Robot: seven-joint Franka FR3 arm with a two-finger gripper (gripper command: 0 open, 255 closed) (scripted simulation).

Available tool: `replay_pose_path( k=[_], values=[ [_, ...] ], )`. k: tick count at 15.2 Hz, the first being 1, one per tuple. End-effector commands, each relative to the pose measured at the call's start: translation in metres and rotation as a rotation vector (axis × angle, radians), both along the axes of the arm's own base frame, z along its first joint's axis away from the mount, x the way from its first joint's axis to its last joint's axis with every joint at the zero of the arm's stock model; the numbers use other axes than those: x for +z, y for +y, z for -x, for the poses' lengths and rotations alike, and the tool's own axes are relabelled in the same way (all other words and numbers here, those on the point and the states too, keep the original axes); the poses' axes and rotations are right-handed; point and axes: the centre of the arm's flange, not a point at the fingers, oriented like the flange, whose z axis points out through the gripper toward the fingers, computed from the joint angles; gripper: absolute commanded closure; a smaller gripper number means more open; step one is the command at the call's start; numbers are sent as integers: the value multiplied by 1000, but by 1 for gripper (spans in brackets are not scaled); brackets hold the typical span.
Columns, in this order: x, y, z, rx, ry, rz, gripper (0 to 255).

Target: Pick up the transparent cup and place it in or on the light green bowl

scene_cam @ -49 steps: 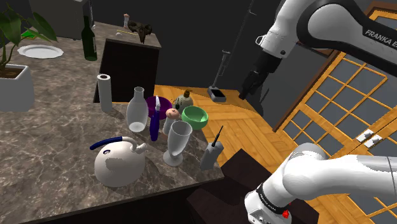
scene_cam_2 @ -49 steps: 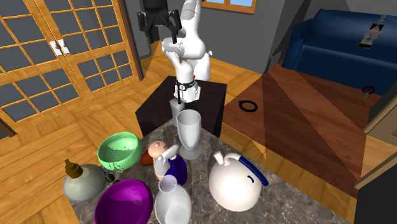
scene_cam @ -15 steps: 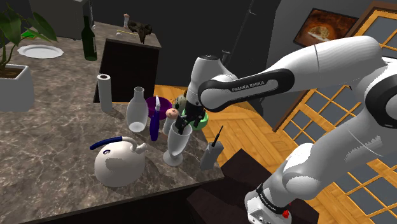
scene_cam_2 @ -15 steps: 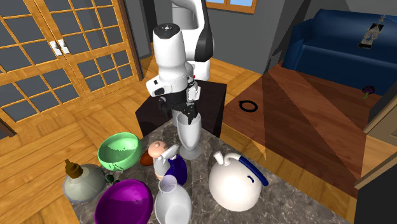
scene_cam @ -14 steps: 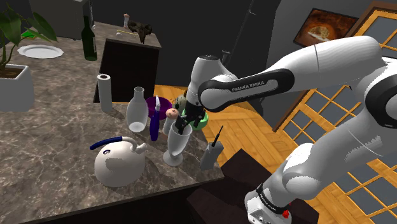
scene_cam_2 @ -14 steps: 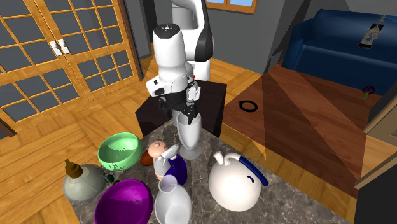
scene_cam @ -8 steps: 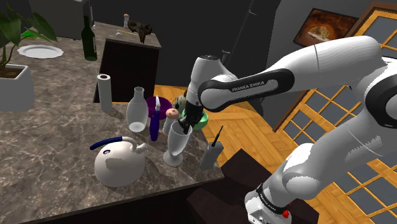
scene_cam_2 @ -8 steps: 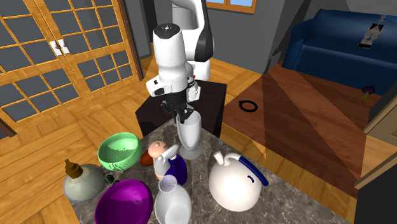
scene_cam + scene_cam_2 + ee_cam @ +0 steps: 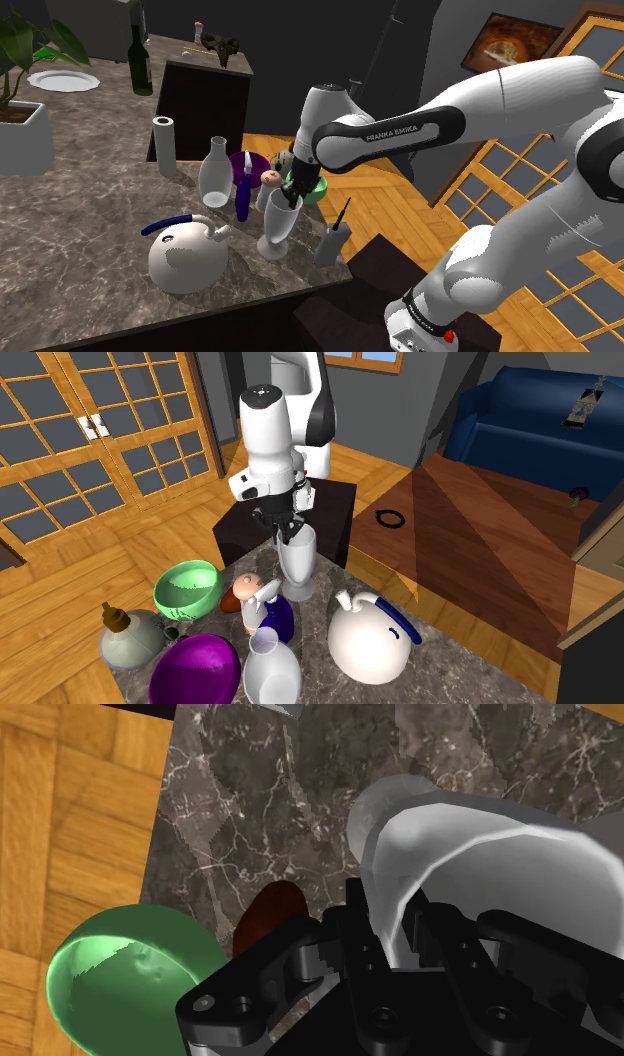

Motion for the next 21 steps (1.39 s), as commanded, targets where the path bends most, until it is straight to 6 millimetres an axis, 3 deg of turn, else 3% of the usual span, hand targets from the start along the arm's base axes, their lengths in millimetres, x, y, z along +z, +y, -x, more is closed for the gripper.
replay_pose_path(
  k=[1,21],
  values=[
    [9,0,0,0,0,0,255],
    [115,0,0,0,0,0,255]
  ],
)
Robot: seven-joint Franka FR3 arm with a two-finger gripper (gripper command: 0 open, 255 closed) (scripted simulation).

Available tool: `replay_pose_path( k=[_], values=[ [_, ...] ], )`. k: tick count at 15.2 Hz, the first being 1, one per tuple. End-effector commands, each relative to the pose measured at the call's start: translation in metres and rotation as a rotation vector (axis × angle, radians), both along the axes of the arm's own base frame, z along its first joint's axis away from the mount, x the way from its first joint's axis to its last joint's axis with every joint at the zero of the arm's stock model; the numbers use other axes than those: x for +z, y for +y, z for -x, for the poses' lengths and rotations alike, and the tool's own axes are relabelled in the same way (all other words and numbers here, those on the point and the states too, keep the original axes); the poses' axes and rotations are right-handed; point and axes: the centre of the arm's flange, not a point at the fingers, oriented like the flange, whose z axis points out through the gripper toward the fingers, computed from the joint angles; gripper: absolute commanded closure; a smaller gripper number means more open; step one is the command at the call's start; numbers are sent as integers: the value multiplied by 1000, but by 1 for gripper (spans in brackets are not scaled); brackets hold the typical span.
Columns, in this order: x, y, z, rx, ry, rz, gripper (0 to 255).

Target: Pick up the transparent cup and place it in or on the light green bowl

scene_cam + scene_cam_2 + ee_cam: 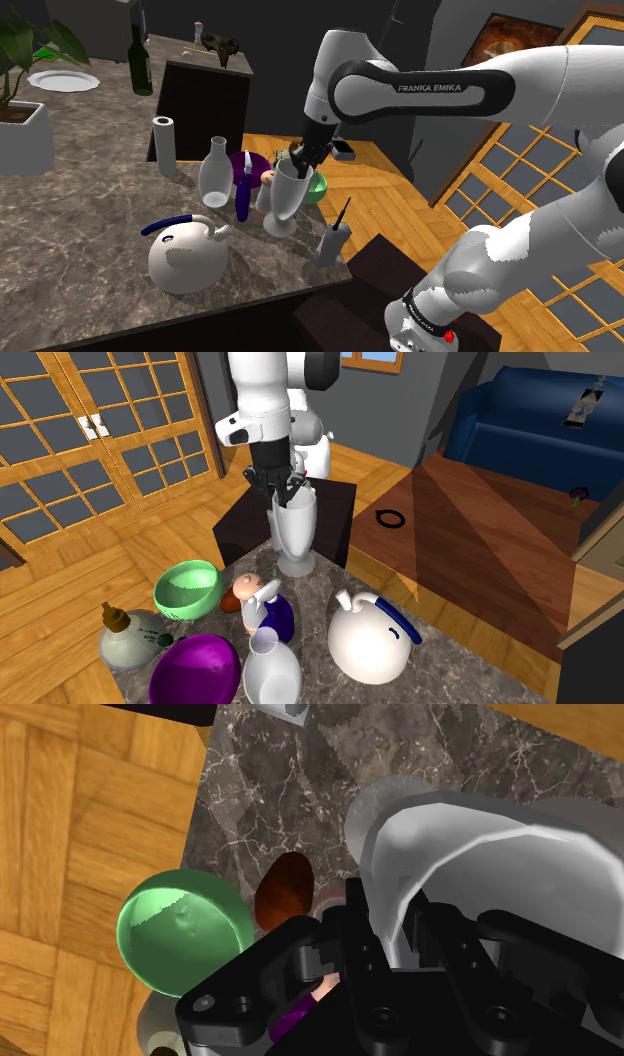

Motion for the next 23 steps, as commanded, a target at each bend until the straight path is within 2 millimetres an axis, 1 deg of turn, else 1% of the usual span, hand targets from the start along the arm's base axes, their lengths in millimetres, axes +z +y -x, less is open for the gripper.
replay_pose_path(
  k=[1,9,10,23],
  values=[
    [11,0,1,0,0,0,255],
    [53,0,1,0,0,0,255],
    [55,0,1,0,0,0,255],
    [100,-149,-71,0,0,0,255]
  ],
)
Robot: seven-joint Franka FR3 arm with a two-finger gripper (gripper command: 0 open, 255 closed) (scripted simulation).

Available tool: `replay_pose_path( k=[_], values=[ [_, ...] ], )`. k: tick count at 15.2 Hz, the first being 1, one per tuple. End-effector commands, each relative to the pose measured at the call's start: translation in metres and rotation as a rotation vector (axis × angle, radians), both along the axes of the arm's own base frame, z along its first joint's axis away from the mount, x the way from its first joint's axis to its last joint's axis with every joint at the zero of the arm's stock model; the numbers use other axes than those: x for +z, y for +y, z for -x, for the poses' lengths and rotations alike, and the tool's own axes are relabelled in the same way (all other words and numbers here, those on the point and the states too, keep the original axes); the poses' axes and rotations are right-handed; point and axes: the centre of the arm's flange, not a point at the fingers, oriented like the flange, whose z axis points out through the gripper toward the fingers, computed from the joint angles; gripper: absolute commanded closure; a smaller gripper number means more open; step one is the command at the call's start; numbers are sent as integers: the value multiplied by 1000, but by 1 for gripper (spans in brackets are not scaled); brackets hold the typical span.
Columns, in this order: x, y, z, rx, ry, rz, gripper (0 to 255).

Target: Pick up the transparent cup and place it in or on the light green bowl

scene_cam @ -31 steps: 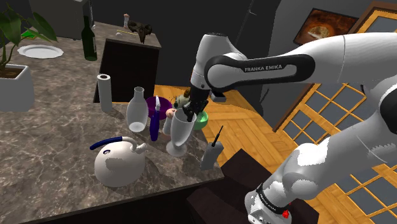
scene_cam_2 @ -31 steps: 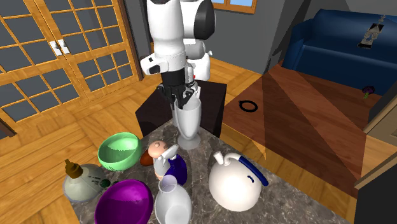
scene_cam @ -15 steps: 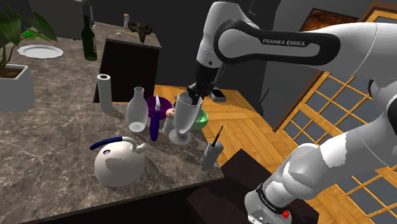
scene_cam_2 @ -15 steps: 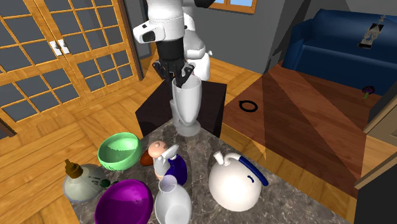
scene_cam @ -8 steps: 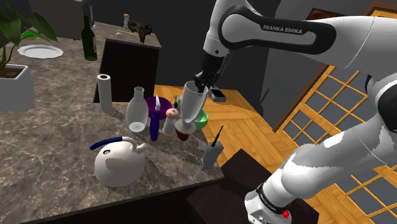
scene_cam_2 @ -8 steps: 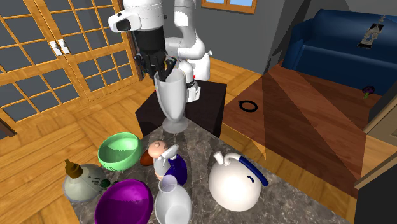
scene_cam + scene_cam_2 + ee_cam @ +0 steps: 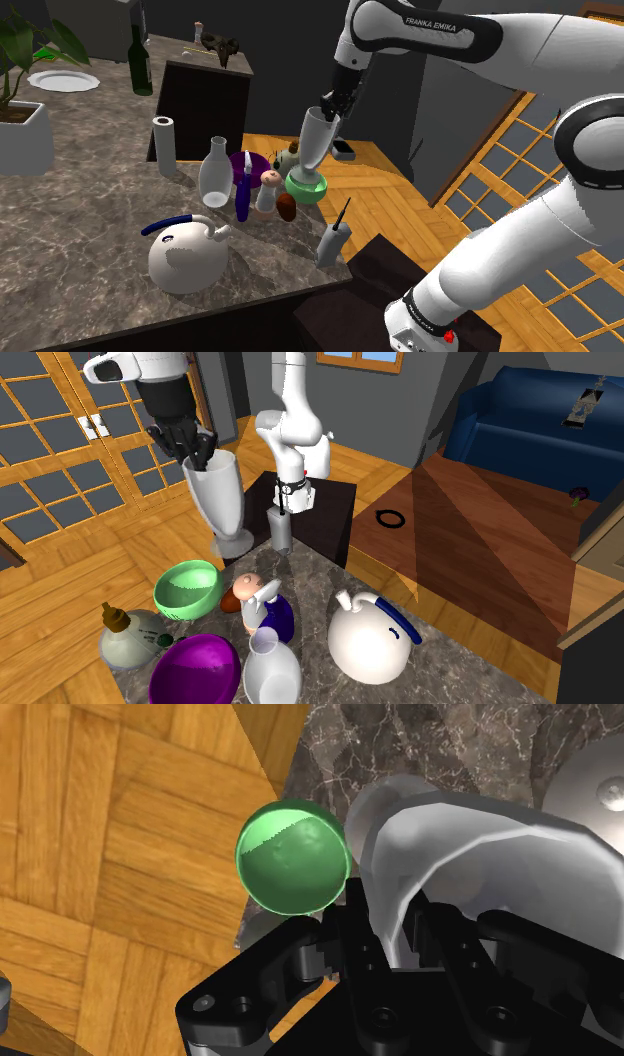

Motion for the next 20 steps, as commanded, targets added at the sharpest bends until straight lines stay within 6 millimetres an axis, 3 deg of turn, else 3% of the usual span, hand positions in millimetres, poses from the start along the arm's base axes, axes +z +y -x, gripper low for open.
replay_pose_path(
  k=[1,10,20],
  values=[
    [7,-23,-13,1,-1,1,255],
    [38,-127,-63,1,-1,1,255],
    [-14,-127,-63,1,-1,1,255]
  ],
)
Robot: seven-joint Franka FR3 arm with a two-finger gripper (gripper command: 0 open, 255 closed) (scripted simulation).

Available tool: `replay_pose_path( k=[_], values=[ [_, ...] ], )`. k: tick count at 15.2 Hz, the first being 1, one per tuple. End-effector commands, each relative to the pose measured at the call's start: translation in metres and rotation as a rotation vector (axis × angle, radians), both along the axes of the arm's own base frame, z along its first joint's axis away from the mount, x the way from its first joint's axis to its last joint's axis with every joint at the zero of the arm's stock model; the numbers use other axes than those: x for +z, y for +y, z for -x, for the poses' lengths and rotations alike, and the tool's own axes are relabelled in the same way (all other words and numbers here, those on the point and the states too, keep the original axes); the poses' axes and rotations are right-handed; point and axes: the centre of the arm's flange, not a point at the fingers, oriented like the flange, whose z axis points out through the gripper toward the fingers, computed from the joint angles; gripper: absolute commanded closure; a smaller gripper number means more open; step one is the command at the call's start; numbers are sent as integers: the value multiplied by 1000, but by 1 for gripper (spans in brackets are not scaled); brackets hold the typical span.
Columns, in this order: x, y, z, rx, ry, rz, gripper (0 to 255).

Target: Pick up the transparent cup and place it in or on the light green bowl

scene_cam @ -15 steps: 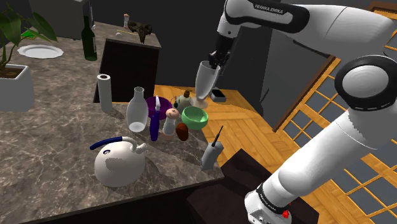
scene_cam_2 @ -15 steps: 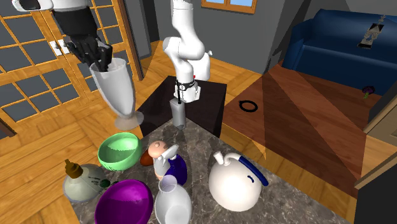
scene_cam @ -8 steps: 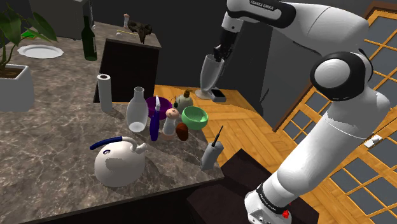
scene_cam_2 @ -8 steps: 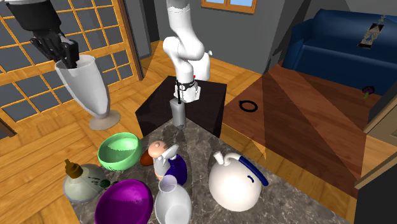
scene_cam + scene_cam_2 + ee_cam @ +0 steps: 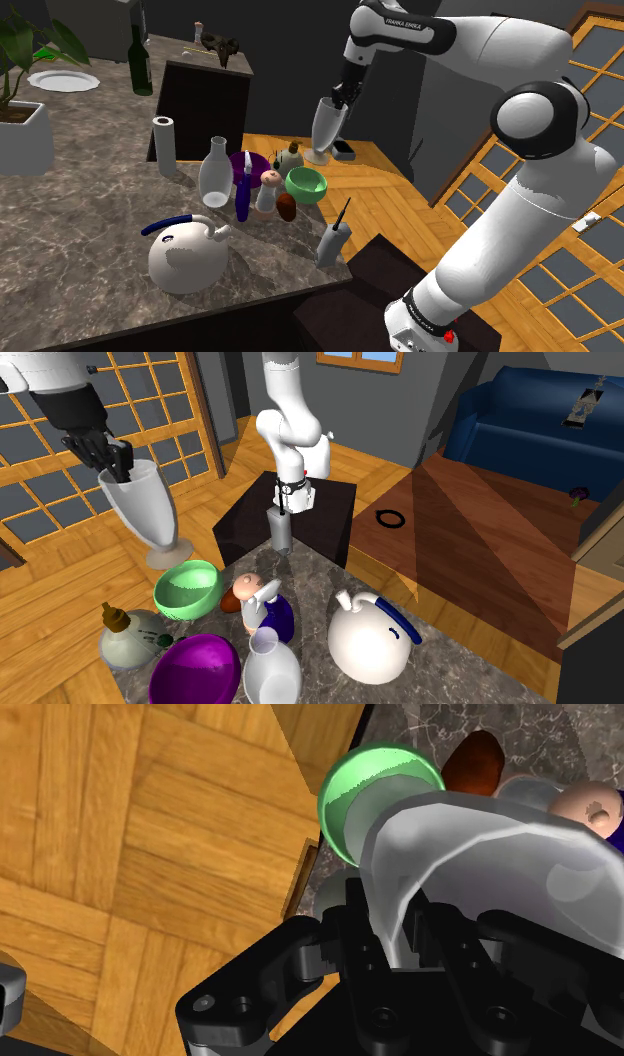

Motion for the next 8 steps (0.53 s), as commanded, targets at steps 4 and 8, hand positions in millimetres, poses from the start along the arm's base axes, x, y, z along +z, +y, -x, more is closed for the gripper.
replay_pose_path(
  k=[4,8],
  values=[
    [-26,0,0,0,-2,0,255],
    [-47,0,0,0,-2,0,255]
  ],
)
